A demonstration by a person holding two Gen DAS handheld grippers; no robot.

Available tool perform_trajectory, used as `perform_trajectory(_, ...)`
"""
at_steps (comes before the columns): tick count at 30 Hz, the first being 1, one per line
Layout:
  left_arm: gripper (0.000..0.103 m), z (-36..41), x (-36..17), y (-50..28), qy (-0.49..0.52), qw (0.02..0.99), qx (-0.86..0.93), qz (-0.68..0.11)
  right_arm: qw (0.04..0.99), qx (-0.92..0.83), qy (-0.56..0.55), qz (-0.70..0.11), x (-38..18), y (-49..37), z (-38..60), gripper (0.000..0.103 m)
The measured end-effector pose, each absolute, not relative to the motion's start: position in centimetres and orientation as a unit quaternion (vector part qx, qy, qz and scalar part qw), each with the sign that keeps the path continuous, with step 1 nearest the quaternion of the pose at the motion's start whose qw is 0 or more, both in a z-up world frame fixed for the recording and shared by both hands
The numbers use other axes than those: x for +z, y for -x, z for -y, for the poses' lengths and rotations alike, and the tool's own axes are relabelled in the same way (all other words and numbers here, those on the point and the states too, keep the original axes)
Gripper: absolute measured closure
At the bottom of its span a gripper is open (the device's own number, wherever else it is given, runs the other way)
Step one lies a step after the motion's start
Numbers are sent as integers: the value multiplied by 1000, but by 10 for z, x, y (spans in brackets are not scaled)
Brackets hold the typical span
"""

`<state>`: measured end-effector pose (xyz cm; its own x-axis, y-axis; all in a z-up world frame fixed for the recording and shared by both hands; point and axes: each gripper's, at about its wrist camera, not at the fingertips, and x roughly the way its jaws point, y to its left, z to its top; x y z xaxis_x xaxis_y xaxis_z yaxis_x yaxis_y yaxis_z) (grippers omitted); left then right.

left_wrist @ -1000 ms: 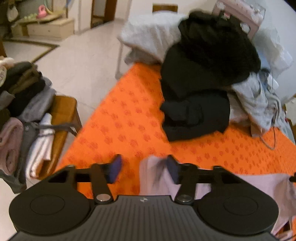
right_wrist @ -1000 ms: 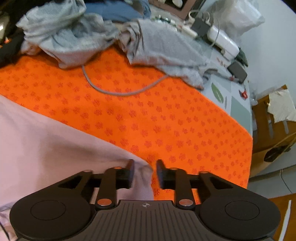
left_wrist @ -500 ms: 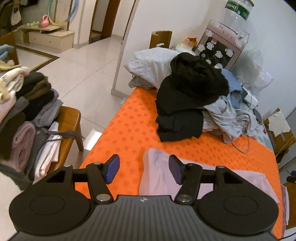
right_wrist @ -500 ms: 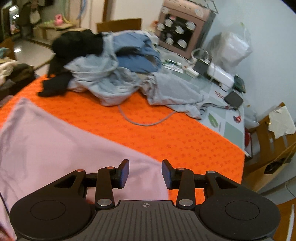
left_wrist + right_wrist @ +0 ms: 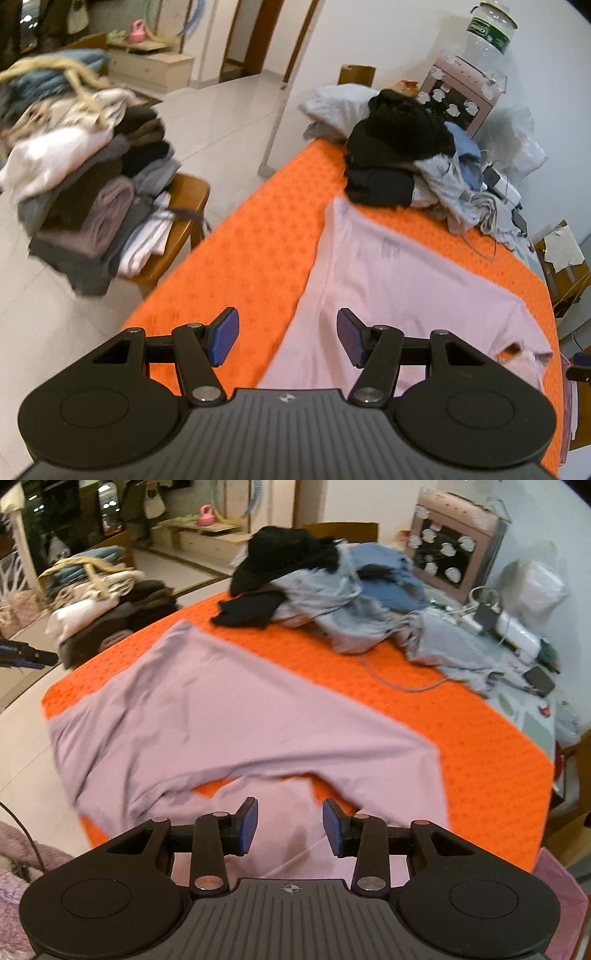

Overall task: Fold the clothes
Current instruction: 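Open both tools and smooth the pink garment flat on the mat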

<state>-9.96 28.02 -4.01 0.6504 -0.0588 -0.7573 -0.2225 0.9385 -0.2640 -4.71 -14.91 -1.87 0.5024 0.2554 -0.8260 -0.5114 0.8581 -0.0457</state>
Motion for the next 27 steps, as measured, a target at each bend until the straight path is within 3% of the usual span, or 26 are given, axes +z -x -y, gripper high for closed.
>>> perform_trajectory(9,58,-264,-96,129,163,879,64,-444,844,239,142,-459,-33,89,142,62)
perform_trajectory(18,62,-277,-111,125,196,873,81,-439,846,242,144,-453,-24,82,123,62)
perform_trajectory(27,62,-286,-111,126,254,862,94,-428,845,294,136,-424,-10,8,51,62)
